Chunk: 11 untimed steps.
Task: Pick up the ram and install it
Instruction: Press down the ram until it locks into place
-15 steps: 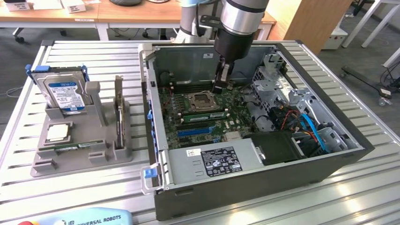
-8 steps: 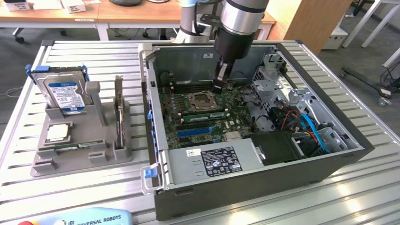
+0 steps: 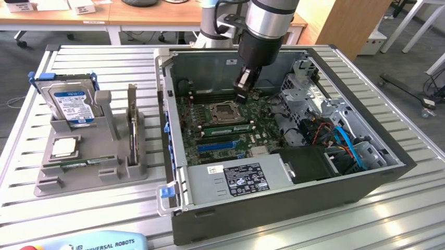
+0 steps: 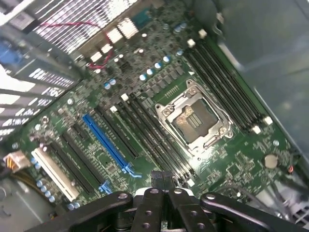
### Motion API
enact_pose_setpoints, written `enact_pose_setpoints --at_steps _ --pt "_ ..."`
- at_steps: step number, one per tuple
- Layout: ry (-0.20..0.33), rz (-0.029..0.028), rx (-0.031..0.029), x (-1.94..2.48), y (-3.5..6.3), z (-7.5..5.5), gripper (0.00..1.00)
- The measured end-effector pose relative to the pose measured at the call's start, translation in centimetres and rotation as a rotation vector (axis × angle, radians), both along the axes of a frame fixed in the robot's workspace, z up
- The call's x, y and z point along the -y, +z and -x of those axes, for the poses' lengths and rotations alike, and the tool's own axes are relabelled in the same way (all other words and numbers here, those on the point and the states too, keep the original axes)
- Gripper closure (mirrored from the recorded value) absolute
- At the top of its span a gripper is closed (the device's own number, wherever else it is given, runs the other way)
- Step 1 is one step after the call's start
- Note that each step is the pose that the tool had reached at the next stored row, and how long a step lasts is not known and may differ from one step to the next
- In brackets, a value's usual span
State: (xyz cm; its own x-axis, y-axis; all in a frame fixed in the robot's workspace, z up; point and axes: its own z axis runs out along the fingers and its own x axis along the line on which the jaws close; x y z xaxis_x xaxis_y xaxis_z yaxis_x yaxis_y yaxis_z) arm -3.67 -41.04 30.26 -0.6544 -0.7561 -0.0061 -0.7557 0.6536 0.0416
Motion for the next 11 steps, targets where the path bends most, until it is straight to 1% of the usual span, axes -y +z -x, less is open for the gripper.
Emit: enact_pose_setpoints --at_steps 11 --pt "-0.192 0.0001 0.0 0.0 -0.01 0.0 0.9"
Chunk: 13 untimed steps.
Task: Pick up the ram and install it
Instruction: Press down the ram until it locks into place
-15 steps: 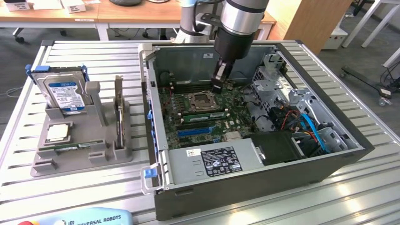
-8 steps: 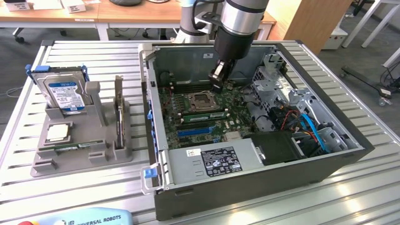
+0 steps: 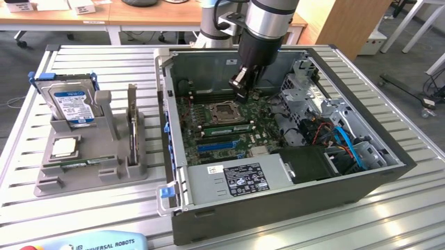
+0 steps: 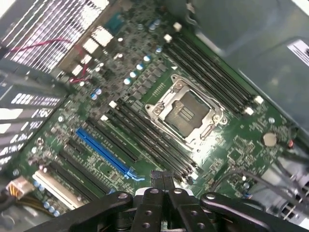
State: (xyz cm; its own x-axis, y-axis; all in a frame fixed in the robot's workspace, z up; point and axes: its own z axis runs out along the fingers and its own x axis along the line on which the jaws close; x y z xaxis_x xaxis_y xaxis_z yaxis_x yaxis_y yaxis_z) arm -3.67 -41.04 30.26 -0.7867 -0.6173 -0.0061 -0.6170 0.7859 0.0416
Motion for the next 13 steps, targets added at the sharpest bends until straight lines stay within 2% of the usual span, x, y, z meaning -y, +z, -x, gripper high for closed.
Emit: enact_pose_setpoints --at_steps 13 --pt "-0.226 -0.0001 0.0 0.0 -0.02 0.0 0.9"
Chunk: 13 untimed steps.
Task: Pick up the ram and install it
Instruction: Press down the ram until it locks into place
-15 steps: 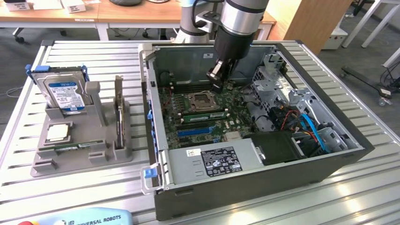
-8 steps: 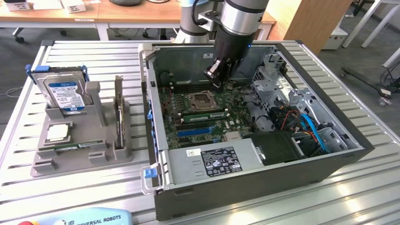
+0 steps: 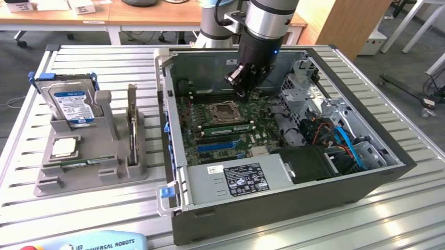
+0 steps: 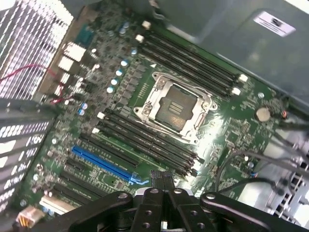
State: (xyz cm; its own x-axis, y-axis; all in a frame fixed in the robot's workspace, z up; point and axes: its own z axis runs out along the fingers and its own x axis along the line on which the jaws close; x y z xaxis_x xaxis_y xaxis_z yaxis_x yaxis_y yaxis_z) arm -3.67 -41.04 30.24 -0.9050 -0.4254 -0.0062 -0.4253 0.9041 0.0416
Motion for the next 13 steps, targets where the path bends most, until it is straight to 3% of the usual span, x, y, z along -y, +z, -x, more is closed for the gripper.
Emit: enact_pose_setpoints --at_steps 13 --pt "-0.227 0.0 0.0 0.0 -0.01 0.0 0.9"
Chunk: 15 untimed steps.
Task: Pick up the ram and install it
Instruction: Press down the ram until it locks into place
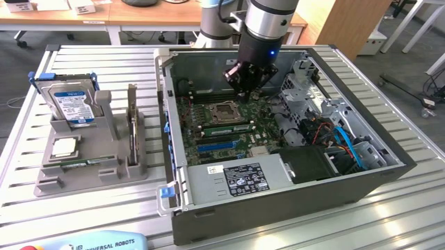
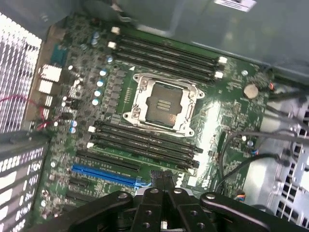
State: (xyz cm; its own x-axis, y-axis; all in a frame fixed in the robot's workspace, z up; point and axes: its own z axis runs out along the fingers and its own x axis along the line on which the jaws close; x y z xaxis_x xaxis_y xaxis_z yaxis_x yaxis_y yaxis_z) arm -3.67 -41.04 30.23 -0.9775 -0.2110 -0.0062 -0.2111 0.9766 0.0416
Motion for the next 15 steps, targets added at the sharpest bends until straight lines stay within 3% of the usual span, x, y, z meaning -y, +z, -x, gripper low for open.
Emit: enact_pose_setpoints --at_steps 10,15 --pt "-0.171 0.0 -0.0001 0.0 0.0 0.0 0.9" --pt "-0.184 0.0 0.0 0.0 0.0 0.0 0.9"
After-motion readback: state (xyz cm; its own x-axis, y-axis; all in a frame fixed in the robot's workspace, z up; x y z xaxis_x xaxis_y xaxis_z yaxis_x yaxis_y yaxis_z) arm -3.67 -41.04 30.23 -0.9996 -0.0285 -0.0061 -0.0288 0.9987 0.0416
